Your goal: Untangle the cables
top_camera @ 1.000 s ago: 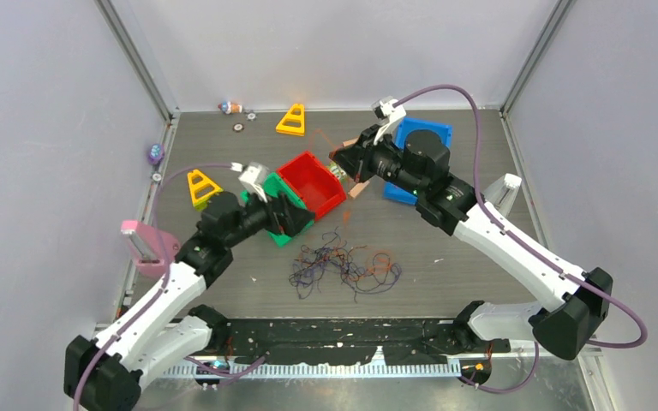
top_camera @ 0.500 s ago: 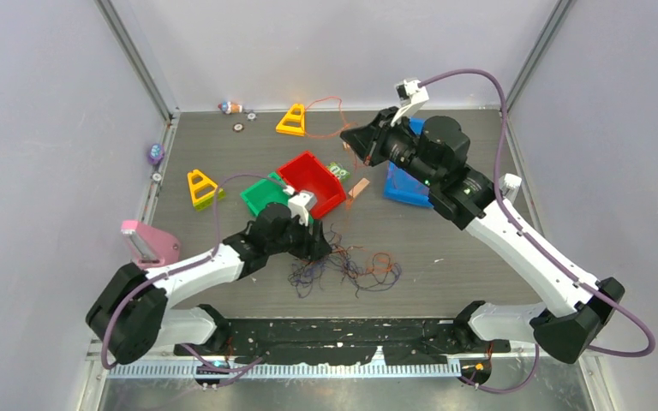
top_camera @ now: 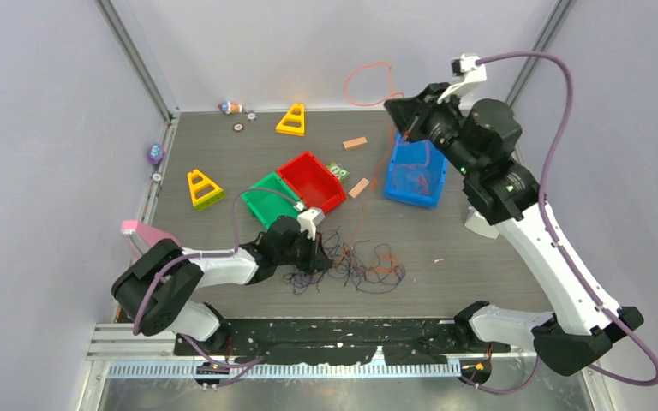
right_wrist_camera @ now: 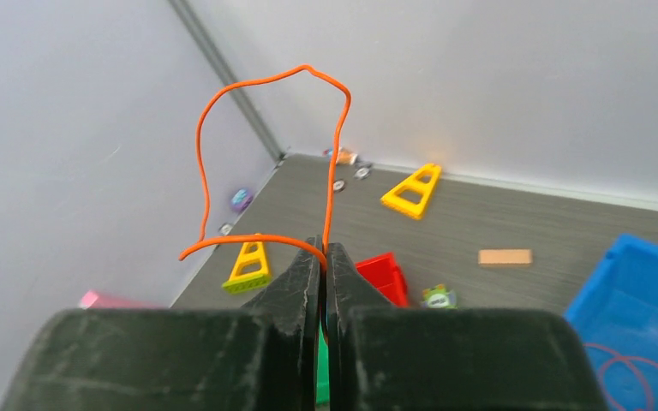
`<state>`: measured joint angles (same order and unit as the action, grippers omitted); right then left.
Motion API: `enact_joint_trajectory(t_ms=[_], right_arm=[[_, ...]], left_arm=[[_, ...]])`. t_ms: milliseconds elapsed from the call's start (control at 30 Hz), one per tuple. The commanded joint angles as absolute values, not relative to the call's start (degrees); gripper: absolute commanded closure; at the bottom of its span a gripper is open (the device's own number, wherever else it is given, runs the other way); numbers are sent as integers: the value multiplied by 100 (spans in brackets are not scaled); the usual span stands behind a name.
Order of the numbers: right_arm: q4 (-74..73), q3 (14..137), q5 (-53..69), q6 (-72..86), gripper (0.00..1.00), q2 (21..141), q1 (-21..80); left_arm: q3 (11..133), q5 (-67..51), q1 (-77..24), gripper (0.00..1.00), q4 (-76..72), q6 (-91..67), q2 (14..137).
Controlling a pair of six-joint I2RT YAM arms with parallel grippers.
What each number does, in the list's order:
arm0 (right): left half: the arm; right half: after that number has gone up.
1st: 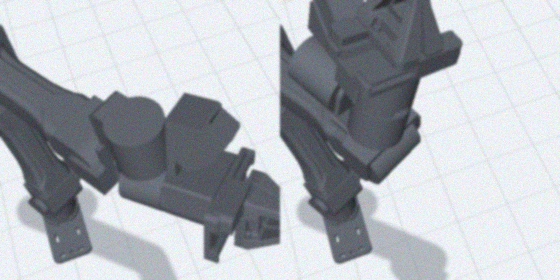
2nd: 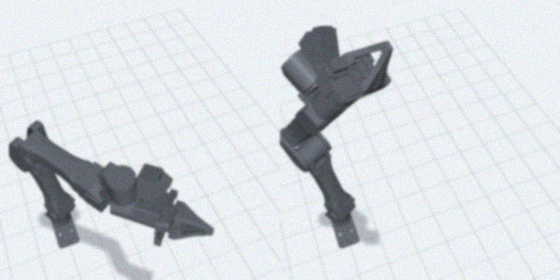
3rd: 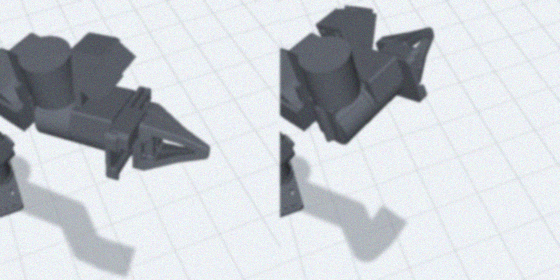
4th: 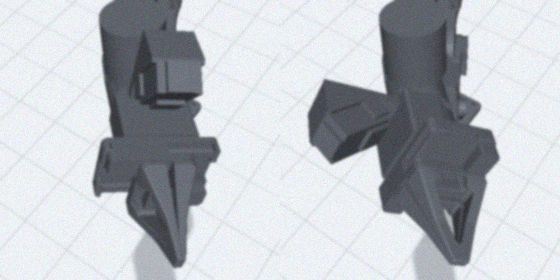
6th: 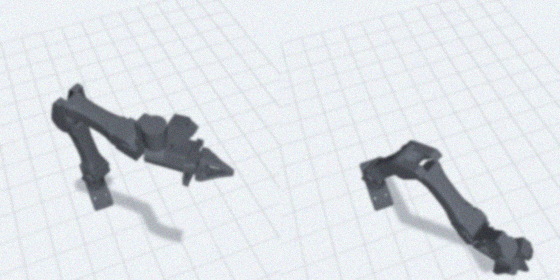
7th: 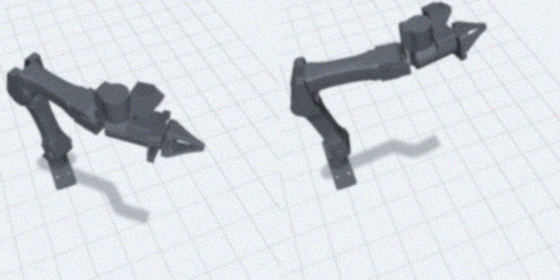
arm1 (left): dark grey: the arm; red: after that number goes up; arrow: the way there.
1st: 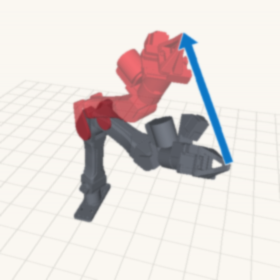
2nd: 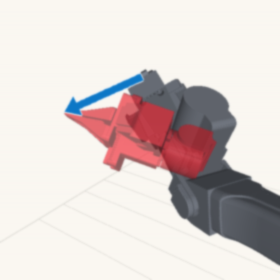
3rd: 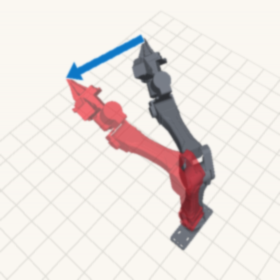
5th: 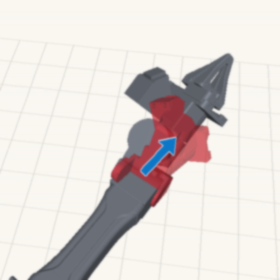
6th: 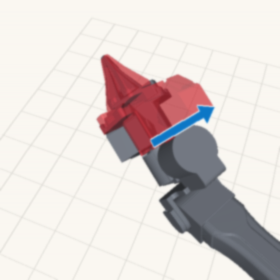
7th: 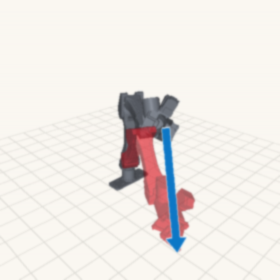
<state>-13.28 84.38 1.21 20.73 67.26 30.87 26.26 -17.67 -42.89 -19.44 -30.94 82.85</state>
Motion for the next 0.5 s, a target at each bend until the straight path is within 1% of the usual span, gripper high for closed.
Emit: enact_joint_trajectory(t_ms=[0,100,267,367,467], right_arm=[[-1518,9099,-328,1791,95,6478,2767],[-1654,9484,-463,1743,95,6577,2545],[-2004,10609,-653,1532,95,7018,2348],[-2114,10892,-715,1498,95,7181,2222],[-2118,10814,-724,1444,95,7245,2122]], left_arm=[[2507,-1899,-4299,100,-2339,-3048,8349],[2479,-1905,-4298,100,-2332,-2991,8395],[2450,-1993,-4298,100,-2390,-2957,8454],[2435,-2007,-4298,100,-2389,-2964,8398],[2424,-2079,-4298,100,-2363,-2966,8170]])
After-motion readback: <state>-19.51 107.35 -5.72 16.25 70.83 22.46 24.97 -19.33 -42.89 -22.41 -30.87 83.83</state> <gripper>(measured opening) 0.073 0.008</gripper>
